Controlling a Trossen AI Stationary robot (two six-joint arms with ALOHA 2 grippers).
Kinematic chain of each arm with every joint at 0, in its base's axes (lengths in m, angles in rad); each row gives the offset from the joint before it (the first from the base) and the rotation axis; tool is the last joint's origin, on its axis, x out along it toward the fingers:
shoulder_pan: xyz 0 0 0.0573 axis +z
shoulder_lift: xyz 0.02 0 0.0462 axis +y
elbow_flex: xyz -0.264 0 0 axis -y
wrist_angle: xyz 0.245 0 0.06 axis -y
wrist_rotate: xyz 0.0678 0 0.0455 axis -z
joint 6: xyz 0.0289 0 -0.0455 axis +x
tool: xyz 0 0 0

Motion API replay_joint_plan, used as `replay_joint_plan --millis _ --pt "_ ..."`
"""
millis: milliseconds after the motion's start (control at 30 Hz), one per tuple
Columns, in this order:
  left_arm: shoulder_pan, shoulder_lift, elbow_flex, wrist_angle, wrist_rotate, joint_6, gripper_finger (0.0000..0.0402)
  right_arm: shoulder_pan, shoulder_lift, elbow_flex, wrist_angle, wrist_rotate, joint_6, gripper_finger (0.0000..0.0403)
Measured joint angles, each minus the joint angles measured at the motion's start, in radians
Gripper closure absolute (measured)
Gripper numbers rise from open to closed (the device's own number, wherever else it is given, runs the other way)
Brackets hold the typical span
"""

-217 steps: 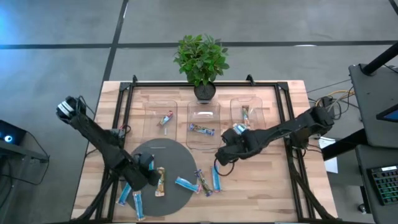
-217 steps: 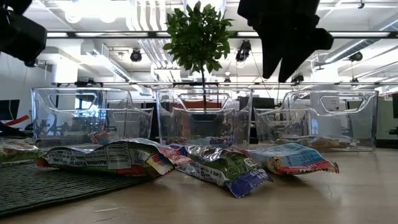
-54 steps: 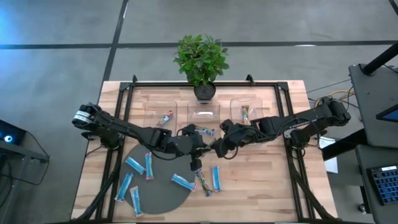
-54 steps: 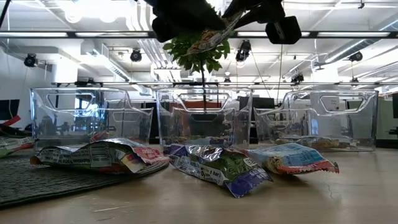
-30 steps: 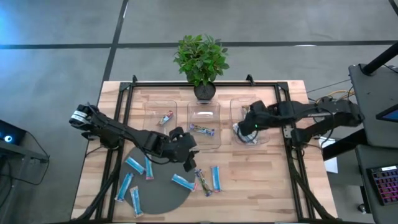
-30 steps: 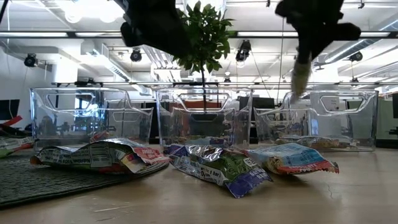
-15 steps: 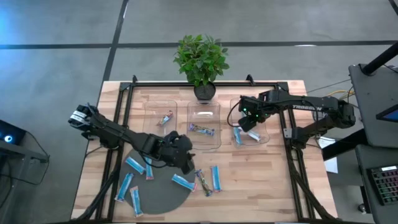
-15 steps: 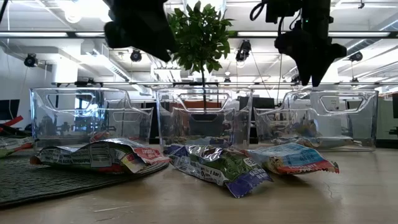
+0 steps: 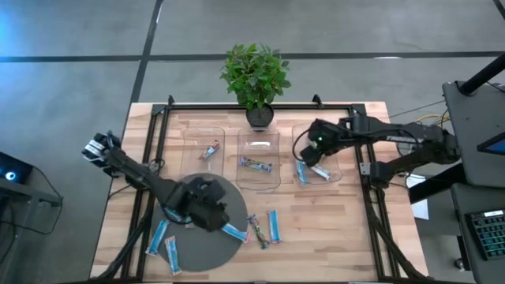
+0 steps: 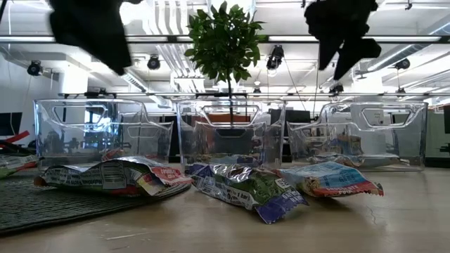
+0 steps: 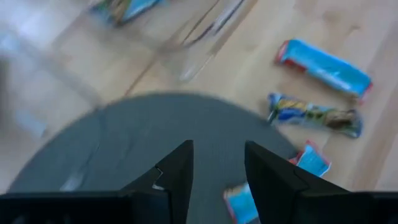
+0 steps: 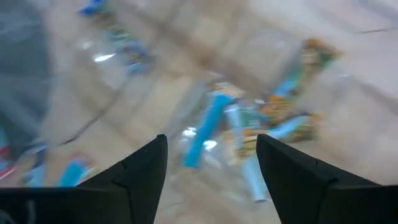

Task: Pick and place Granola Bars by type
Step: Put the yellow granola bar into the right transparent bin

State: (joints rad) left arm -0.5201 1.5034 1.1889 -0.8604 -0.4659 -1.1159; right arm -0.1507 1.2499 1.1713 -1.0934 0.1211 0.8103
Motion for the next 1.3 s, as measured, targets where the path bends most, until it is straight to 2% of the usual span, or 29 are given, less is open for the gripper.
replay_joint_plan --millis 133,267,533,767,900,1033,1300 --pt "-0.034 -0.006 0.0 -0.173 0.025 -0.269 0.0275 0.065 0.002 0.0 0.057 -0.035 0.002 0.0165" --pt "-0.074 -0.007 0.0 -0.307 0.149 -0.51 0.0275 0.112 0.016 -0.001 0.064 -0.035 0.023 0.0165" --pt "-0.186 -0.005 0.0 -0.321 0.318 -0.834 0.0275 0.139 0.022 -0.001 0.066 -0.017 0.072 0.0165" --pt "-0.373 0.039 -0.003 -0.313 0.409 -1.193 0.0275 0.138 0.022 -0.003 0.079 -0.015 0.118 0.0165" --pt "-0.42 0.072 -0.023 -0.235 0.535 -1.256 0.0275 0.138 0.022 -0.004 0.091 0.015 0.117 0.0165" --pt "-0.441 0.099 -0.059 -0.123 0.537 -1.264 0.0275 0.138 0.022 -0.008 0.102 0.039 0.114 0.0165" --pt "-0.461 0.123 -0.168 0.084 0.605 -1.306 0.0275 0.138 0.022 -0.013 0.113 0.039 0.114 0.0165"
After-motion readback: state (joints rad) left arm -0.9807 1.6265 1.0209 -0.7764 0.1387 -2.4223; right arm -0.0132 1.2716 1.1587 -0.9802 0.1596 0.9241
